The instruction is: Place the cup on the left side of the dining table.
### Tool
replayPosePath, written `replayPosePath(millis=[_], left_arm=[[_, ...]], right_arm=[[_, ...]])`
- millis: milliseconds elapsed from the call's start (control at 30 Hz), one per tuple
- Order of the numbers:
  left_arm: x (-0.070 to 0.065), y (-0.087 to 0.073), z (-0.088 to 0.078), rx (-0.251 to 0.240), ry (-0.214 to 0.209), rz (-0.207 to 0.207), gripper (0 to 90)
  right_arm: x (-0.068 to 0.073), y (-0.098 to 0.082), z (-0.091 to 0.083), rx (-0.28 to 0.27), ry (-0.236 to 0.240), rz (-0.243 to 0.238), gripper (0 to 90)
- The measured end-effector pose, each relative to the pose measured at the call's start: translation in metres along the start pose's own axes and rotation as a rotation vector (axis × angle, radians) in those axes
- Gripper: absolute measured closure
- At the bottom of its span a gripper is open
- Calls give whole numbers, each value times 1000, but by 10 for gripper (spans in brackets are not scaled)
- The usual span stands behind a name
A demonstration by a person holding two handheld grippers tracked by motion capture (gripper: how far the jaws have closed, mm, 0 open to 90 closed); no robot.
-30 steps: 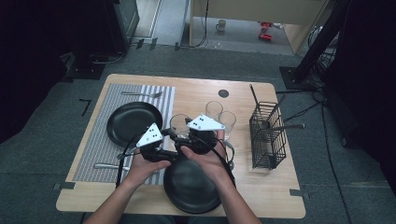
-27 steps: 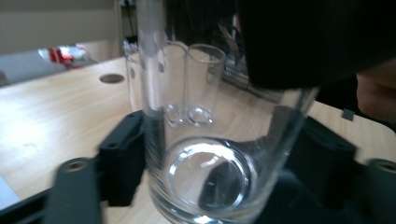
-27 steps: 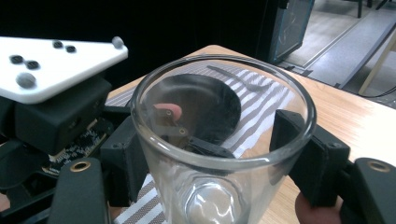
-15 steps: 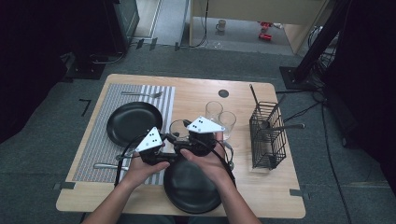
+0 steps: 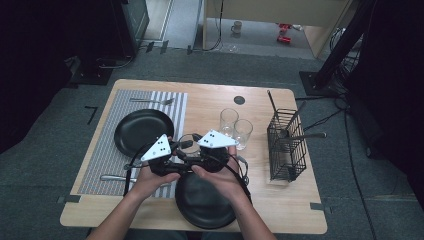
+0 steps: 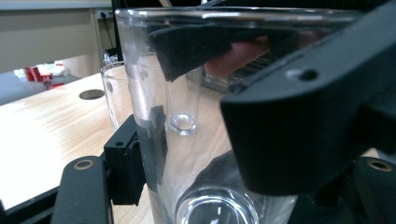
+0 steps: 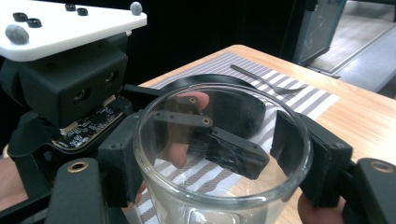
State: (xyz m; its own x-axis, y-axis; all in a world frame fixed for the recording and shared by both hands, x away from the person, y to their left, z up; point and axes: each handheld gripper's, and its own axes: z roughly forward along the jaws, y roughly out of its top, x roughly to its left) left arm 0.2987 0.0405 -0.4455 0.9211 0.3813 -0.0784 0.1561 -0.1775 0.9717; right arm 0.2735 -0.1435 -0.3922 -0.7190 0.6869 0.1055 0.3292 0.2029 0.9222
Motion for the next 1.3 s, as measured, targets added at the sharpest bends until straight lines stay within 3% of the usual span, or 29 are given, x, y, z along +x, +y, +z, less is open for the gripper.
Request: replayPosePath(millis=[167, 300, 467, 800, 1300], left_arm=[[-1, -2, -3, -7, -6, -8, 308], [0, -5, -6, 1, 22, -5, 308], [1, -10, -9, 23, 65, -8, 309], [7, -15, -18, 36, 105, -21, 309], [19, -29, -28, 76, 178, -56, 309]], right_arm=[[-2, -1, -5, -3, 40, 32, 268], [-2, -3, -13, -3, 25, 18, 173], [-2, -4, -22, -13, 6, 24, 142], [-7, -5, -38, -34, -18, 38, 133], [-25, -24, -56, -21, -82, 80, 131]])
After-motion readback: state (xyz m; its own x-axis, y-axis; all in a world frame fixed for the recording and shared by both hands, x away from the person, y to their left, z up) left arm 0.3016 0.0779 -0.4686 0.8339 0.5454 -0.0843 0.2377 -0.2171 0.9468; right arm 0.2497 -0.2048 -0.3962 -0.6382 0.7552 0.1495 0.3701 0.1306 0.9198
